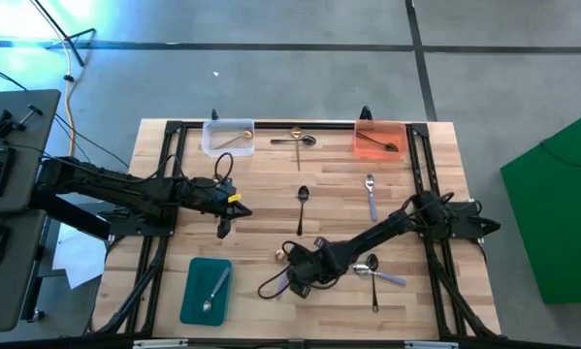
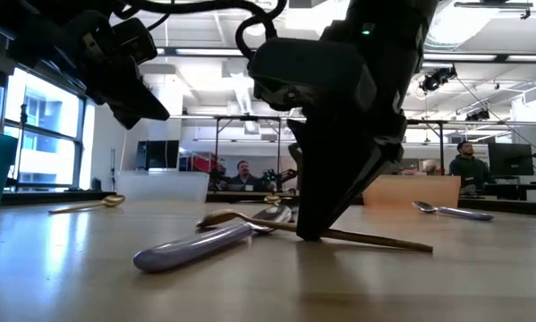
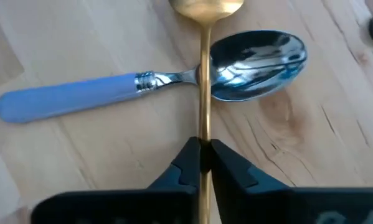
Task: Sort silverware by color (type)
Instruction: Put the bottom gold spoon into the transparent bin
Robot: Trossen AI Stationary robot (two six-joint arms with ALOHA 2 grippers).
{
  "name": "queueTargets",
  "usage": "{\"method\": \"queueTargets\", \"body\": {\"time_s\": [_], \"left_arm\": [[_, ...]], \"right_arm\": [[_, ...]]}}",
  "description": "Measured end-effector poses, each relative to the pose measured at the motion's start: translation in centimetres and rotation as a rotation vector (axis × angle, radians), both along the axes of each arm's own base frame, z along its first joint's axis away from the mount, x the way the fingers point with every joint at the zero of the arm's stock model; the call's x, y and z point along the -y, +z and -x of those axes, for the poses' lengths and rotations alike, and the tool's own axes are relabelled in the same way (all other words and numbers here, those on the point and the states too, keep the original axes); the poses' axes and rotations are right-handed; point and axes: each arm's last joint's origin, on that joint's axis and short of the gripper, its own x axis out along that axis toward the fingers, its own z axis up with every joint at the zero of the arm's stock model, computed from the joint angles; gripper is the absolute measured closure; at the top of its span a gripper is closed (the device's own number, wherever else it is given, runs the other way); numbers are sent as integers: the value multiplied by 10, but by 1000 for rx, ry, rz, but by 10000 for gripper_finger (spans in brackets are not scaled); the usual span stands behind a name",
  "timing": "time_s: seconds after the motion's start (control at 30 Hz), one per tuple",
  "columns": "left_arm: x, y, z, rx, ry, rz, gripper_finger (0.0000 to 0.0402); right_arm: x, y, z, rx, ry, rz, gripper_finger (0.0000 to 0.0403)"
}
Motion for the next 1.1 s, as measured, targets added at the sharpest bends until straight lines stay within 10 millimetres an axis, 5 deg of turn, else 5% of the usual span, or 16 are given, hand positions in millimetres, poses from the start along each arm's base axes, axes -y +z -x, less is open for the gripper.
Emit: {"method": "queueTargets", "body": {"time_s": [0.27,0.63,1.1], "left_arm": [[-4,15,2,118,102,-29,401],[-11,42,19,296,152,69,401],[-16,82,42,646,272,235,398]], "right_arm": [[15,24,12,-109,76,-32,397],[41,92,7,133,65,-93,400],[136,187,-6,661,-92,111,402]]}}
